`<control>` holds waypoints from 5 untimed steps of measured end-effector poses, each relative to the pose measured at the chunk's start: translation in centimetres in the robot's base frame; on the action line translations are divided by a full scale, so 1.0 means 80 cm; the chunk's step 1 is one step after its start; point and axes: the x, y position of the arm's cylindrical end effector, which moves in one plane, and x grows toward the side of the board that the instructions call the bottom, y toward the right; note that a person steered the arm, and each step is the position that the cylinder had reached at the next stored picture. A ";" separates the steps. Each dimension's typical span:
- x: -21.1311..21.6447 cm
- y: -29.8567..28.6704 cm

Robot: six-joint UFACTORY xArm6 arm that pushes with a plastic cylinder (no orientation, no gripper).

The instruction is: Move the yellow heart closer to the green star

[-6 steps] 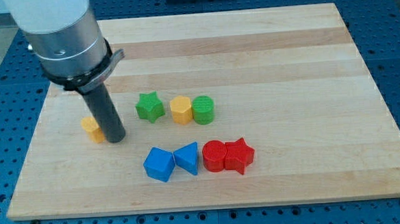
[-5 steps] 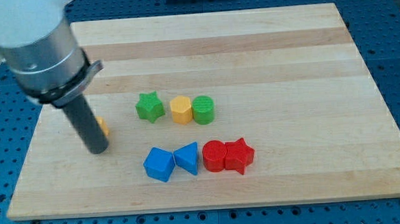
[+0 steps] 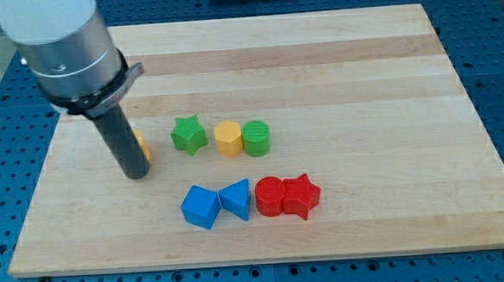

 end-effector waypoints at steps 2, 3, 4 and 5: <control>0.001 -0.049; 0.001 -0.090; -0.015 -0.086; -0.032 -0.043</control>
